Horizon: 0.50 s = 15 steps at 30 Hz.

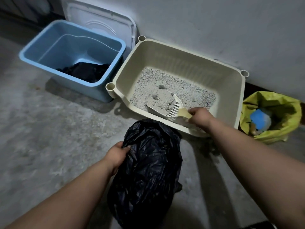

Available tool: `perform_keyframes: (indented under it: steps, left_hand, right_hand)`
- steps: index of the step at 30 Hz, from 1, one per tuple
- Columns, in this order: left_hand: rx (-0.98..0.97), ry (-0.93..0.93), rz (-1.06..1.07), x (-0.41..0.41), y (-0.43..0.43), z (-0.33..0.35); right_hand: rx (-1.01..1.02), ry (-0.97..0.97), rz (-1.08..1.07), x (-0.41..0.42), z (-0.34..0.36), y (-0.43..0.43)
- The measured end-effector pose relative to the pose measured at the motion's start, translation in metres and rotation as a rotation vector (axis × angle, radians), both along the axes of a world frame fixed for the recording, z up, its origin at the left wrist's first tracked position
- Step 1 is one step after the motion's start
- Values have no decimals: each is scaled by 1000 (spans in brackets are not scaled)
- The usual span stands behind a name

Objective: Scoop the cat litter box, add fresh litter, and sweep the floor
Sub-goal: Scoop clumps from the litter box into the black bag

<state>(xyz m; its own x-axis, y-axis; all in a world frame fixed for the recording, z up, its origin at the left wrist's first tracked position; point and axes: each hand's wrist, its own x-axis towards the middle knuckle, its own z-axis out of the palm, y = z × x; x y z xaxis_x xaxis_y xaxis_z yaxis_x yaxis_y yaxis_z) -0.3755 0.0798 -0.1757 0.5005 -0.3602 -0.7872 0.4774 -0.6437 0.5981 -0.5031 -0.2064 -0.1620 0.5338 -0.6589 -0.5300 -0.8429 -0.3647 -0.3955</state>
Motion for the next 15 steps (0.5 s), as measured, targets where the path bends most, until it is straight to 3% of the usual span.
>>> perform_keyframes:
  steps: [8, 15]
  left_hand:
    - [-77, 125, 103, 0, -5, -3]
    - [-84, 205, 46, -5, -3, -8]
  right_hand:
    - [-109, -87, -91, -9, 15, 2]
    - [-132, -137, -99, -12, 17, 7]
